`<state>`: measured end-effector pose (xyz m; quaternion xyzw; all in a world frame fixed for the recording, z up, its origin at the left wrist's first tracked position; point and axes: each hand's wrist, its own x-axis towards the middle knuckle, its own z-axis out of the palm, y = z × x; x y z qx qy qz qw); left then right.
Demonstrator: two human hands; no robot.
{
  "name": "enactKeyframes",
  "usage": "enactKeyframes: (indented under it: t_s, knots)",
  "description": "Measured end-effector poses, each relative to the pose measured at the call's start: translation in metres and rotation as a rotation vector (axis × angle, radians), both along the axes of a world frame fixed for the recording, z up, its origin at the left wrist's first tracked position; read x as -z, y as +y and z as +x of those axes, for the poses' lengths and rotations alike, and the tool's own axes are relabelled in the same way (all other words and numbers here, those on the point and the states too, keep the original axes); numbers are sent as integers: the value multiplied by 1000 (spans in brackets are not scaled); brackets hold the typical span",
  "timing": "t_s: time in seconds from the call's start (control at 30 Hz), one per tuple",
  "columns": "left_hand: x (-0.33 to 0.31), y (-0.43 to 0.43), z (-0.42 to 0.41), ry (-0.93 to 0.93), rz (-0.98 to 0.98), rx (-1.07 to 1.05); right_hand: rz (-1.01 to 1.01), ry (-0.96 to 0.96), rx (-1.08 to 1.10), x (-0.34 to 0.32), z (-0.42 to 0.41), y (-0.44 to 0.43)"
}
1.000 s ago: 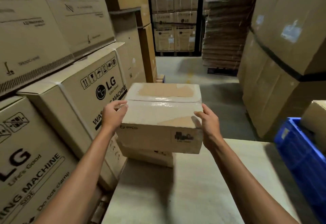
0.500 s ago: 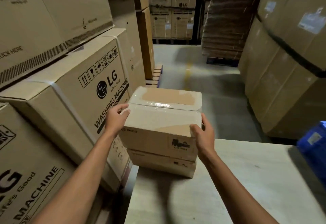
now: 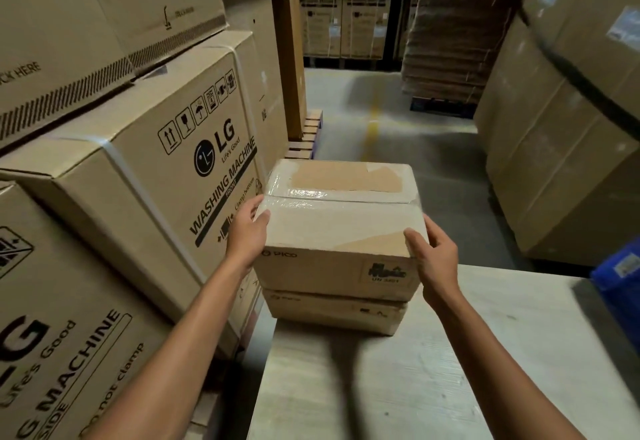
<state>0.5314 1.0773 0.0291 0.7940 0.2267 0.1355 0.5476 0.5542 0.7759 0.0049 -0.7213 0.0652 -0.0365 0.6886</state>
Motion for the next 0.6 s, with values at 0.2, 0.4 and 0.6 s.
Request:
enactKeyframes:
  t_s: [0.2, 0.4, 0.6]
  knots:
    - [-16, -23, -3, -35, 662, 87, -322, -102, 45, -16, -14, -6]
    - [-65, -116, -8, -462, 744, 327, -640, -407, 83, -71, -43, -34]
    - [-121, -244, -36, -749, 668, 510, -717, -592, 226, -133, -105, -124]
